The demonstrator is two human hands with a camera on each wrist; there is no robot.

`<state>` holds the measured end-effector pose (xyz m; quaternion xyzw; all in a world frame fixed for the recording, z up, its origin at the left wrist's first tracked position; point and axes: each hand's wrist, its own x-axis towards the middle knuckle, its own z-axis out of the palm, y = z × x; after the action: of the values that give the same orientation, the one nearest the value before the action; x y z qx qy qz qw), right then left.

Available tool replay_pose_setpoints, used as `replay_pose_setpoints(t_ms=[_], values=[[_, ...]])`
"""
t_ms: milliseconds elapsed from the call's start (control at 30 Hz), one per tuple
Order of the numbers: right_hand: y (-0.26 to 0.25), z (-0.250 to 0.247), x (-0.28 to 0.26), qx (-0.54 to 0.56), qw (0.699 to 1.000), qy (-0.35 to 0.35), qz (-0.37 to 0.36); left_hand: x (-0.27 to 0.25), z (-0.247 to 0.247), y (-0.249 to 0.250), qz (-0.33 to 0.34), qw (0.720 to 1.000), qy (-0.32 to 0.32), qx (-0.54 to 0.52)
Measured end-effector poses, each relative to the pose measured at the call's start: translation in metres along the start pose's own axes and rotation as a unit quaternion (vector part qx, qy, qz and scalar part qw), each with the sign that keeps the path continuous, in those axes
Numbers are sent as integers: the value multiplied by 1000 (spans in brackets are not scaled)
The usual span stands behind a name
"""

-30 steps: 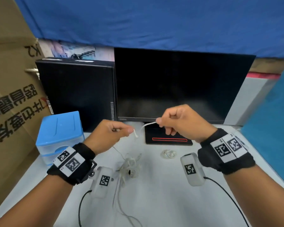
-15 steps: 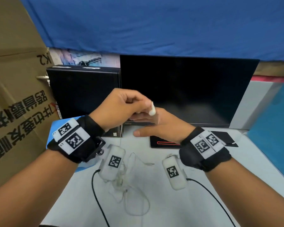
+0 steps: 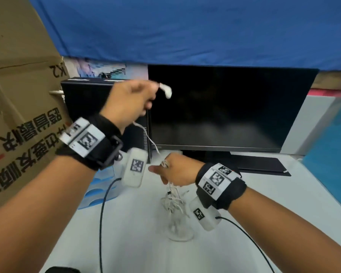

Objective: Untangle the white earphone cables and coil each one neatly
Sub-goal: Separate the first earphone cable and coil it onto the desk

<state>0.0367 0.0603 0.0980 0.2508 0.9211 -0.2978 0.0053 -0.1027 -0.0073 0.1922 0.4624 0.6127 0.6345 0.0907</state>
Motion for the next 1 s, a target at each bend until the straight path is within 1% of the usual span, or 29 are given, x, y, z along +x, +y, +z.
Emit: replay_pose_setpoints(t_ms=[67, 100, 133, 167, 233, 267, 300, 333, 400, 433, 467, 533, 600, 667, 800, 900, 1000], values=[[3, -6, -1, 95, 995, 38, -1, -13, 4, -51, -91, 995, 24, 31], [5, -9, -2, 137, 989, 53, -4, -24, 7, -73, -126, 991, 34, 41], [6, -11, -2, 182, 981, 59, -10, -38, 10, -90, -146, 987, 43, 48], [8, -13, -2, 231, 971, 54, -17, -53, 13, -99, -150, 986, 54, 46], [11, -16, -3, 318, 948, 21, -23, -81, 21, -106, -133, 989, 57, 11], [13, -17, -3, 348, 937, 4, -23, -91, 24, -106, -133, 990, 41, -13], [15, -18, -3, 368, 929, -7, -25, -100, 26, -102, -143, 989, 8, -43], [16, -18, -3, 381, 924, -9, -26, -106, 27, -97, -160, 983, -37, -77], [19, -20, -3, 390, 920, 4, -21, -113, 27, -90, -198, 962, -116, -147], [19, -22, -4, 389, 921, 15, -19, -114, 26, -89, -209, 953, -134, -173], [19, -23, -6, 391, 920, 24, -19, -113, 24, -87, -214, 948, -139, -191], [19, -25, -9, 401, 915, 30, -28, -111, 20, -87, -210, 950, -132, -190], [17, -27, -14, 400, 915, 29, -46, -109, 17, -88, -195, 962, -125, -147], [14, -28, -17, 398, 915, 29, -59, -108, 18, -86, -176, 970, -125, -113], [10, -26, -20, 393, 916, 20, -77, -113, 25, -84, -121, 983, -112, -83], [8, -24, -20, 354, 928, 47, -101, -117, 30, -83, -75, 993, -59, -63], [10, -25, -19, 297, 943, 90, -120, -118, 30, -81, -55, 997, 0, -58]])
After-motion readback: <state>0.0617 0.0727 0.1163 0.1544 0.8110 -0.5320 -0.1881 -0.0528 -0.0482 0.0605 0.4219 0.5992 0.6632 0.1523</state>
